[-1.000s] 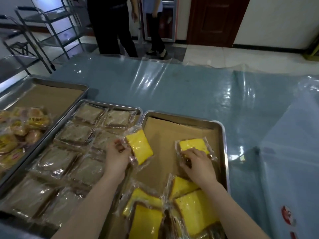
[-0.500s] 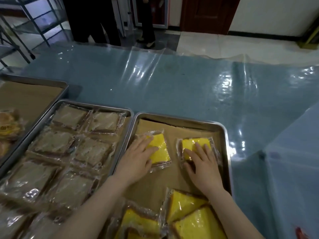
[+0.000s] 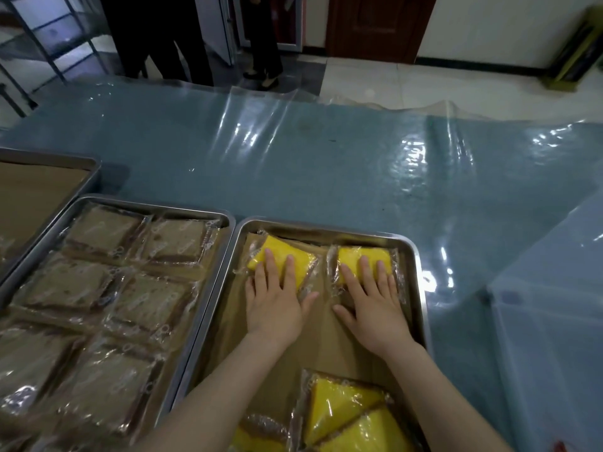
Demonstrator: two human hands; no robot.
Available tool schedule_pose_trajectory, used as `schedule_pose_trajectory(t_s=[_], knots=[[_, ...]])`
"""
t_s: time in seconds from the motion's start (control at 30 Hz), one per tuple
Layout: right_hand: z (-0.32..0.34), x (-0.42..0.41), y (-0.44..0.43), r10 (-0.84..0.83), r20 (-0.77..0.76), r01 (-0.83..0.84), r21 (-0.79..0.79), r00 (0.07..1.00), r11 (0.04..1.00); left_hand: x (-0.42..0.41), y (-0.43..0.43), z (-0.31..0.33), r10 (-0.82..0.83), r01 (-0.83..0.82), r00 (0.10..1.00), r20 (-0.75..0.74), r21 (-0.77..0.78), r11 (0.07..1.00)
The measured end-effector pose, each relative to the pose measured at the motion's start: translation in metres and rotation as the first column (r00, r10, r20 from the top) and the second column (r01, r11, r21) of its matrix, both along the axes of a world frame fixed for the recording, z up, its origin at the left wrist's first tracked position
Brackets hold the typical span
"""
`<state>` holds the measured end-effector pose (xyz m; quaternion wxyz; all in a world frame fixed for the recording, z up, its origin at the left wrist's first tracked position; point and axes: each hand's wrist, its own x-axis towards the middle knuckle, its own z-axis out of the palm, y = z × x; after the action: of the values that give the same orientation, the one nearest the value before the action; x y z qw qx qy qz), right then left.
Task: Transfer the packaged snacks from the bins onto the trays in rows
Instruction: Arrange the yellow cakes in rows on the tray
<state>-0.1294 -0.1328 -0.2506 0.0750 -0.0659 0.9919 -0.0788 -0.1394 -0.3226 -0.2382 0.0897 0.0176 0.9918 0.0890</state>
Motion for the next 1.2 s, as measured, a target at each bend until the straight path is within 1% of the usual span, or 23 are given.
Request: schedule_pose_trajectory(t_s=[0.07, 0.13, 0.17, 0.2, 0.27, 0.37, 0.53, 0.67, 0.73, 0.8, 0.83, 0.87, 0.9, 0.93, 0.97, 1.0, 1.07, 1.13, 1.2], knots=[[-0.001, 0.005, -0.002, -0.016, -0.028, 0.017, 0.014, 0.999, 1.0, -0.003, -0.005, 0.006, -0.031, 0.03, 0.994, -0.109, -0.011, 0.999], [-0.001, 0.012, -0.004, -0.043, -0.051, 0.044, 0.023, 0.998, 0.999, -0.003, -0.015, 0.004, -0.147, 0.144, 0.965, -0.215, -0.032, 0.989], [-0.002, 0.015, -0.005, -0.046, -0.054, 0.047, 0.03, 0.997, 0.998, -0.002, -0.019, 0.0, -0.233, 0.224, 0.945, -0.228, -0.064, 0.972], [-0.003, 0.016, -0.006, -0.043, -0.051, 0.045, 0.037, 0.998, 0.998, -0.001, -0.024, -0.004, -0.309, 0.294, 0.929, -0.202, -0.105, 0.95], [-0.004, 0.017, -0.007, -0.036, -0.03, 0.037, 0.041, 0.999, 0.998, 0.0, -0.029, -0.011, -0.378, 0.361, 0.919, -0.111, -0.15, 0.921], [-0.007, 0.013, -0.008, -0.033, -0.016, 0.034, 0.054, 0.999, 0.998, -0.007, -0.03, -0.014, -0.392, 0.38, 0.918, -0.053, -0.153, 0.912], [-0.009, 0.006, -0.015, -0.044, -0.007, 0.044, 0.041, 0.999, 0.998, -0.021, -0.034, -0.005, -0.43, 0.425, 0.902, -0.024, -0.118, 0.898], [-0.006, 0.007, -0.016, -0.048, -0.008, 0.049, 0.024, 0.999, 0.999, -0.016, -0.03, 0.0, -0.389, 0.384, 0.92, -0.039, -0.099, 0.918], [0.002, 0.012, -0.016, -0.048, -0.056, 0.046, -0.042, 0.997, 0.998, -0.011, -0.029, 0.005, -0.368, 0.361, 0.927, -0.066, -0.098, 0.927], [0.013, 0.023, -0.018, -0.102, -0.143, 0.069, -0.217, 0.985, 0.974, -0.003, -0.031, 0.012, -0.363, 0.356, 0.924, -0.12, -0.083, 0.931], [0.02, 0.03, -0.019, -0.157, -0.157, 0.098, -0.333, 0.975, 0.938, 0.003, -0.033, 0.016, -0.361, 0.356, 0.921, -0.146, -0.062, 0.933], [0.026, 0.037, -0.018, -0.217, -0.132, 0.137, -0.447, 0.967, 0.884, 0.011, -0.036, 0.02, -0.354, 0.354, 0.922, -0.158, -0.03, 0.935], [0.03, 0.046, -0.015, -0.259, -0.077, 0.179, -0.535, 0.963, 0.826, 0.021, -0.04, 0.023, -0.338, 0.346, 0.929, -0.151, 0.023, 0.938], [0.035, 0.055, -0.012, -0.269, -0.014, 0.213, -0.574, 0.963, 0.791, 0.033, -0.045, 0.026, -0.308, 0.321, 0.943, -0.128, 0.101, 0.942], [0.039, 0.066, -0.008, -0.255, 0.041, 0.233, -0.565, 0.966, 0.792, 0.046, -0.051, 0.028, -0.263, 0.277, 0.96, -0.096, 0.19, 0.942], [0.042, 0.077, -0.004, -0.227, 0.089, 0.239, -0.532, 0.97, 0.812, 0.061, -0.058, 0.03, -0.211, 0.22, 0.975, -0.063, 0.274, 0.936], [0.041, 0.098, 0.001, -0.171, 0.181, 0.238, -0.472, 0.968, 0.849, 0.091, -0.071, 0.032, -0.123, 0.117, 0.992, -0.009, 0.386, 0.915], [0.038, 0.117, 0.0, -0.137, 0.222, 0.227, -0.454, 0.965, 0.862, 0.12, -0.082, 0.033, -0.085, 0.064, 0.996, 0.026, 0.444, 0.894], [0.038, 0.129, -0.003, -0.124, 0.238, 0.22, -0.437, 0.963, 0.872, 0.144, -0.089, 0.032, -0.065, 0.039, 0.997, 0.041, 0.458, 0.888]])
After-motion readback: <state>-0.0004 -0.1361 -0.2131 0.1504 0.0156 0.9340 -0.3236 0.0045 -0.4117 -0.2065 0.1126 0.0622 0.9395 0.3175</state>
